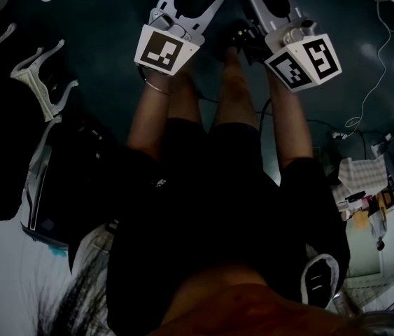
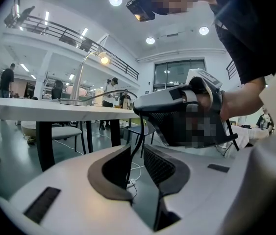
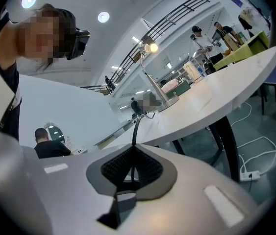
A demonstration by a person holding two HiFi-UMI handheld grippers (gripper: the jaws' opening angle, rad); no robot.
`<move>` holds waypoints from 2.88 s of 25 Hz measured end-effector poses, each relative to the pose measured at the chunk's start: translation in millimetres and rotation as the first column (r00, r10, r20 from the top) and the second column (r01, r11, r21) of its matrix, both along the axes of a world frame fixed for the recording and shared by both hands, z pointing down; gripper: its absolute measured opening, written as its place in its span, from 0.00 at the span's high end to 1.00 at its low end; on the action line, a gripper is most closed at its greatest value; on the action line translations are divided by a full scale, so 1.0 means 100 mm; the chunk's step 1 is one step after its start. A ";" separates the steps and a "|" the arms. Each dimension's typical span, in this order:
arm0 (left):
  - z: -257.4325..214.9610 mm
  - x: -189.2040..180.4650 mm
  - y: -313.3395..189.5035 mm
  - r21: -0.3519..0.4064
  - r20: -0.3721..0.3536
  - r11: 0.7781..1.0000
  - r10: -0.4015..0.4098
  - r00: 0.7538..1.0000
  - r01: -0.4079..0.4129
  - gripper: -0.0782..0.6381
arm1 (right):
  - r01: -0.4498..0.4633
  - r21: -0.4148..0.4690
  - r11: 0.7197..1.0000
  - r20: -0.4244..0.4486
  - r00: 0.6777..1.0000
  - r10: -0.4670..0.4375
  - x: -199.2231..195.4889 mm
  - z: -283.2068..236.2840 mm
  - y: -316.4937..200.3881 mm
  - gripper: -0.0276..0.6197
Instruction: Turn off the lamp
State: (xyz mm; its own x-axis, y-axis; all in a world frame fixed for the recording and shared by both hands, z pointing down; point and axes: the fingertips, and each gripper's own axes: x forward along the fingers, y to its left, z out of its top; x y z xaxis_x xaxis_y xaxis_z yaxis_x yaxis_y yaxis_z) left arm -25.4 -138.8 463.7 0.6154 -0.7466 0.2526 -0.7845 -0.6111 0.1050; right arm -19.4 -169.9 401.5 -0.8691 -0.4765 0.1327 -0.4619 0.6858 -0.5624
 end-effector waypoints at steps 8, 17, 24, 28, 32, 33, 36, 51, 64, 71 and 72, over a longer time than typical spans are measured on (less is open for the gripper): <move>0.01 0.07 -0.06 0.012 0.027 1.000 0.027 0.999 -0.028 0.83 | 0.009 -0.015 1.000 0.019 1.000 -0.008 -0.03 0.00 0.03 0.94; -0.16 0.16 -0.03 0.042 0.049 0.997 0.059 0.997 -0.061 0.86 | -0.028 0.142 0.989 -0.068 0.997 0.038 0.16 -0.08 -0.01 0.88; -0.27 0.14 -0.05 0.044 0.018 0.998 0.039 0.999 -0.039 0.86 | -0.066 0.192 0.979 -0.102 0.991 0.087 0.37 -0.04 -0.01 0.87; -0.37 0.14 -0.05 0.051 0.030 0.998 0.043 0.999 -0.044 0.86 | -0.044 0.182 0.982 -0.195 0.978 0.080 0.43 0.23 0.04 0.87; -0.46 0.13 -0.07 0.059 0.022 0.998 0.037 0.999 -0.038 0.86 | -0.017 0.161 0.987 -0.229 0.972 0.054 0.41 0.42 0.12 0.87; -0.49 0.14 -0.07 0.061 0.020 0.997 0.040 0.999 -0.041 0.86 | -0.020 0.148 0.989 -0.232 0.971 0.055 0.40 0.46 0.13 0.87; -0.60 0.16 -0.06 0.069 -0.008 0.997 0.046 0.999 -0.045 0.86 | -0.033 0.118 0.992 -0.250 0.966 0.062 0.39 0.56 0.11 0.87; -0.80 0.22 -0.01 0.126 -0.003 0.986 0.110 0.994 -0.108 0.86 | -0.008 0.034 0.999 -0.179 0.984 0.014 0.32 0.64 0.00 0.93; -0.02 0.26 0.11 -0.028 0.101 0.987 0.157 0.982 -0.155 0.86 | -0.021 -0.033 0.999 -0.035 0.999 0.020 0.42 0.45 0.03 0.93; 0.22 0.32 0.06 -0.062 0.104 0.985 0.165 0.981 -0.160 0.86 | 0.005 -0.041 0.999 0.016 1.000 -0.005 0.40 0.30 0.08 0.93; 0.23 0.33 0.05 -0.067 0.102 0.986 0.161 0.982 -0.154 0.86 | 0.009 -0.042 0.999 0.020 1.000 -0.009 0.39 0.28 0.08 0.93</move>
State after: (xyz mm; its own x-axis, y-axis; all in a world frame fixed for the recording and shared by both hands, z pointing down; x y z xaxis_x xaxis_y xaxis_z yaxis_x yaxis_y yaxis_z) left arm 7.4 -134.0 487.1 0.6910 -0.6245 0.3640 -0.6877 -0.7231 0.0651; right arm 20.1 -162.1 429.5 -0.8760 -0.4631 0.1348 -0.4441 0.6655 -0.5999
